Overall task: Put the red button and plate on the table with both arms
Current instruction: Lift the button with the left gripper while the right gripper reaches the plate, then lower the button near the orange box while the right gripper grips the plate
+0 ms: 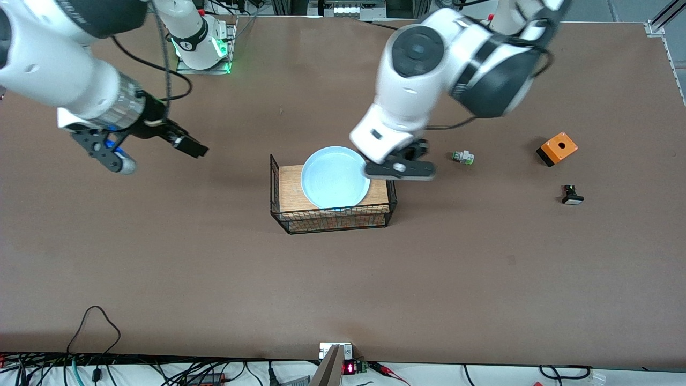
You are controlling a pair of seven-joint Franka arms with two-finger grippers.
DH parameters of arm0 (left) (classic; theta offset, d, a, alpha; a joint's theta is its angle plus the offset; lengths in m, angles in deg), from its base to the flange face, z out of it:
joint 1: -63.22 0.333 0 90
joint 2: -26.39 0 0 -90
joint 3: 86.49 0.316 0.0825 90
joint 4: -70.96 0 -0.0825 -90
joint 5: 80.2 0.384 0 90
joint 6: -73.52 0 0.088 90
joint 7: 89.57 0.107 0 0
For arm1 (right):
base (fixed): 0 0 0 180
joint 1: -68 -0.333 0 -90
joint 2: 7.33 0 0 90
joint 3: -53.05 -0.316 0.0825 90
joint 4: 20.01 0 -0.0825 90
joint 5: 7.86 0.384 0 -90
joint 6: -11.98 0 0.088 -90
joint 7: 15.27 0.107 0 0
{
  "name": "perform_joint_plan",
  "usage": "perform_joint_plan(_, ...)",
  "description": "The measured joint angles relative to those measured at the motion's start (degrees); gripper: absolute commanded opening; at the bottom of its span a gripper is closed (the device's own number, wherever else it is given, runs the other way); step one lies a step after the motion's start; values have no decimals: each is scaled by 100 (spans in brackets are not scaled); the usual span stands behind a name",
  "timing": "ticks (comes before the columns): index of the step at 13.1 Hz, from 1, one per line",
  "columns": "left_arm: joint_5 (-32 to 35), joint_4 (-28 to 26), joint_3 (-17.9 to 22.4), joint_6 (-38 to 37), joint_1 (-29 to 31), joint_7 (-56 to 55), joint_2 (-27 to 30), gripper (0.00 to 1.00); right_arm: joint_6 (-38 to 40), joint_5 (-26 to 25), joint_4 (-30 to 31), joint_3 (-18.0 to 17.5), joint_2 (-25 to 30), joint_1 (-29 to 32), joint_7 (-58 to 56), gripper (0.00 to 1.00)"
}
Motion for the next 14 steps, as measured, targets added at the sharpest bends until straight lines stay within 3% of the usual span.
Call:
perform_joint_plan(4, 7, 1, 30, -474, 1148, 1183, 154, 0, -593, -3, 1, -4, -297, -589, 279, 100)
perform_joint_plan(7, 1, 0, 15, -904, 1909, 1805, 175, 0, -806, -3, 2, 3, -607, -657, 299, 100)
perform_joint_plan(12, -122, -1, 6, -1192, 2908, 2975, 266, 0, -1214, -2, -2, 1, -1038, -847, 299, 100)
perform_joint_plan(14, -157, -105, 166, -1174, 2982, 3357, 399, 0, -1436, -16, -2, 0, -1099, -1112, 362, 100)
